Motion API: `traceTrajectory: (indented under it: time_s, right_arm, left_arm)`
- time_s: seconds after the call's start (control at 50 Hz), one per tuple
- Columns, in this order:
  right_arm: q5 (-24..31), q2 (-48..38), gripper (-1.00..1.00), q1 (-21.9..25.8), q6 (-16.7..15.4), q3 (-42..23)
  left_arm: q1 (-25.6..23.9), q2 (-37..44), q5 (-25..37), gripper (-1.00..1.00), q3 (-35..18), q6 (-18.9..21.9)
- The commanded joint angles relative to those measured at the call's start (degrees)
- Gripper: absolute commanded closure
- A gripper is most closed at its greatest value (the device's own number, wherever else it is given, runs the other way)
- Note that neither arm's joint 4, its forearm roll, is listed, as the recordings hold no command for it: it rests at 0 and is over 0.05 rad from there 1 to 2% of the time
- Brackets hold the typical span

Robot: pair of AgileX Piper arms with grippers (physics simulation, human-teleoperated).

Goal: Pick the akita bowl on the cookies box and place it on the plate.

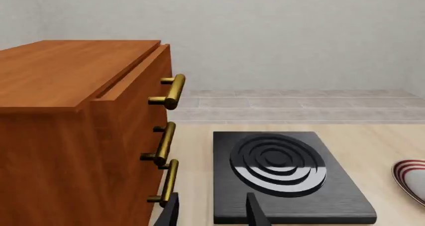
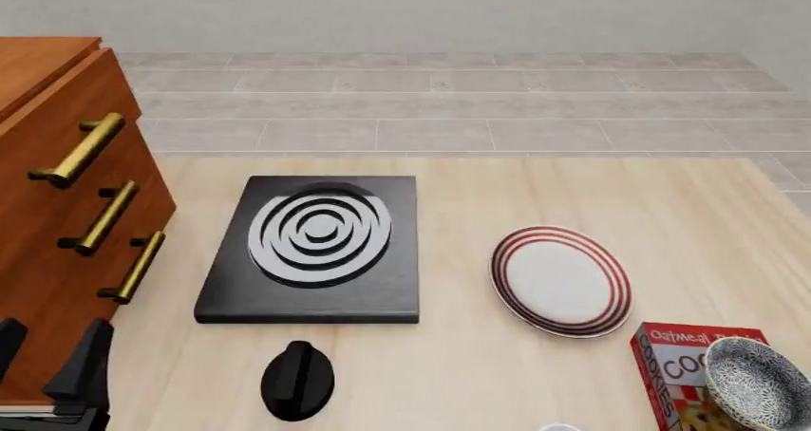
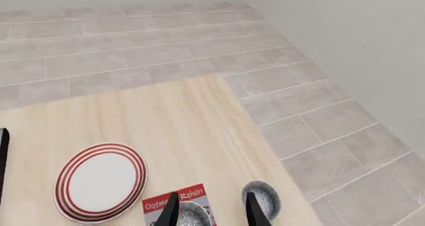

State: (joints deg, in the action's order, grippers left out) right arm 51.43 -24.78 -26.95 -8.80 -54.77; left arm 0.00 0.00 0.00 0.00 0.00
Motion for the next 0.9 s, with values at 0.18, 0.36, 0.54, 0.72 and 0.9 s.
traceTrajectory:
  time_s: [0.18, 0.36, 0.54, 0.72, 0.9]
  right_arm:
    - [3.5, -0.5, -1.0, -5.8, 1.6, 0.4]
    - [1.9, -0.7, -1.0, -7.9, 2.9, 4.4]
    - [1.0, -1.2, -1.0, -9.4, 2.2, 7.7]
    - [-0.8, -2.0, -1.0, -9.9, 2.9, 11.0]
    - [-2.5, -3.0, -1.0, -9.5, 3.8, 14.4]
  left_arm:
    - [0.0, 0.0, 0.0, -1.0, 0.0, 0.0]
    - [0.0, 0.0, 0.0, -1.0, 0.0, 0.0]
    - [0.0, 0.0, 0.0, -1.0, 0.0, 0.0]
    - [0.0, 0.0, 0.0, -1.0, 0.0, 0.0]
    - [0.0, 0.0, 0.0, -1.0, 0.0, 0.0]
